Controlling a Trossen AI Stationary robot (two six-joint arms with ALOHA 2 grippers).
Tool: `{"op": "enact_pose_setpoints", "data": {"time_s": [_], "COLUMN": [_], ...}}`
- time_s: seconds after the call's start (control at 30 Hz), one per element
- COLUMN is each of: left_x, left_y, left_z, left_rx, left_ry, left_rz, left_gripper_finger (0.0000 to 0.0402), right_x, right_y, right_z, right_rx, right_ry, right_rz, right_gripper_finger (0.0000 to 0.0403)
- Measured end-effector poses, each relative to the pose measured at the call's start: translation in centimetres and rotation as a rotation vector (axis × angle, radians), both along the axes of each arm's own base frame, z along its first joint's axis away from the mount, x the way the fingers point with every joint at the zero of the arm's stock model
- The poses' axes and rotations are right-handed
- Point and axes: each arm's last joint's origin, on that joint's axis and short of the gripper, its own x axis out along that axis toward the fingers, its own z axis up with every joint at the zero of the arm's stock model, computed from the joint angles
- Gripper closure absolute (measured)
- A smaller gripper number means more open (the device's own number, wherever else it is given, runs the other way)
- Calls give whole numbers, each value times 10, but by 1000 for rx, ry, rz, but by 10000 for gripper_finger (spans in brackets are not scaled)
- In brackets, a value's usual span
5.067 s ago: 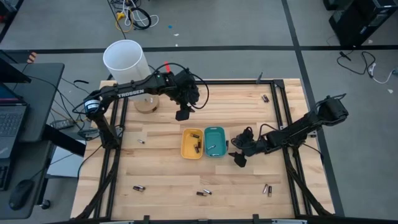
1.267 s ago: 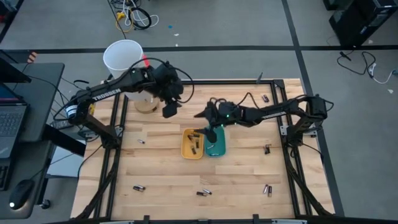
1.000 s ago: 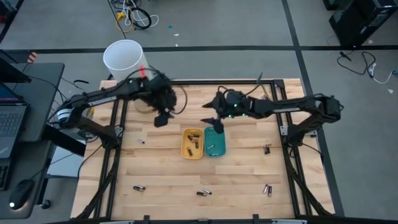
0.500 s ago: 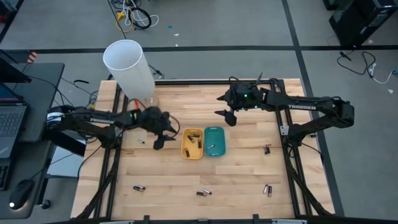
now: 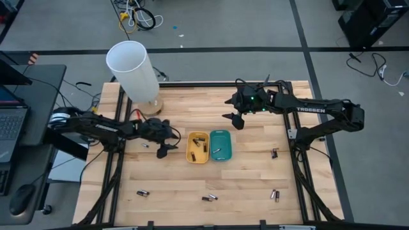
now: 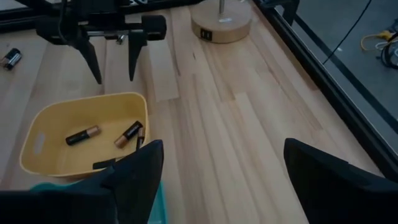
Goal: Sort batteries
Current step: Put the silver battery into the blue bin
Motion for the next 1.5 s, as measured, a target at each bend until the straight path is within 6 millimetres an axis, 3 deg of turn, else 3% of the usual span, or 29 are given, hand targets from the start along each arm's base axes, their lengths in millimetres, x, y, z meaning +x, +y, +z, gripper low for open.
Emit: {"op": "enact_pose_setpoints", "data": {"time_s": [0.17, 0.33, 0.87, 1.03, 1.5], "left_x": [12, 16, 32, 34, 35], "left_y": [-4, -5, -5, -12, -17], "left_z": [-5, -21, -48, -56, -59], "left_rx": [9, 3, -16, 53, 112], "left_ry": [-72, -23, -102, -111, -113], "left_rz": [-26, -34, -3, -27, -19], "left_gripper_finger": [66, 8, 11, 11, 19], "right_x": [0, 1, 0, -1, -1], "right_y": [1, 4, 6, 6, 6], "right_z": [0, 0, -3, -4, -4], "right_rx": [1, 36, 50, 55, 54], "right_ry": [0, -4, 26, 42, 43], "right_rz": [1, -9, -8, -8, -7], "right_gripper_finger": [86, 86, 94, 96, 100]}}
